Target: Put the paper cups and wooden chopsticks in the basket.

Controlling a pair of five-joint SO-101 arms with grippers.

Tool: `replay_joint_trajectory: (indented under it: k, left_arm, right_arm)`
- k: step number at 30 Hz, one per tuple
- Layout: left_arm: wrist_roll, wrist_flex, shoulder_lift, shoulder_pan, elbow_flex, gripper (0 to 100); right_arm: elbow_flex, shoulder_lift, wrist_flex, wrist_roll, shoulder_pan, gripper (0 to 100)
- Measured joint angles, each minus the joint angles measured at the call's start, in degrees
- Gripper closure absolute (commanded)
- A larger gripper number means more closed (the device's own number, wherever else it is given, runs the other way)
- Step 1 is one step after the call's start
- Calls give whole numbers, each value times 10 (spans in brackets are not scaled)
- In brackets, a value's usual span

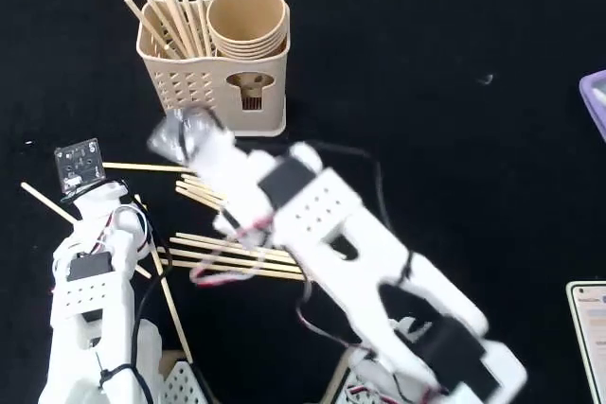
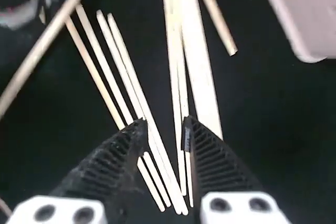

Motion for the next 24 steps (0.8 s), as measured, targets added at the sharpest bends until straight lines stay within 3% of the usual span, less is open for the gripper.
replay_joint_trajectory:
  k: [11,17,24]
  left_arm:
    - [0,0,0,0,0,898]
    - [0,0,0,0,0,898]
    - [0,0,0,0,0,898]
  right_arm:
    - [272,-37,-163,64,-1,885]
    - [287,-23,-205,70,-1,884]
    - [243,91,-229,105,4,890]
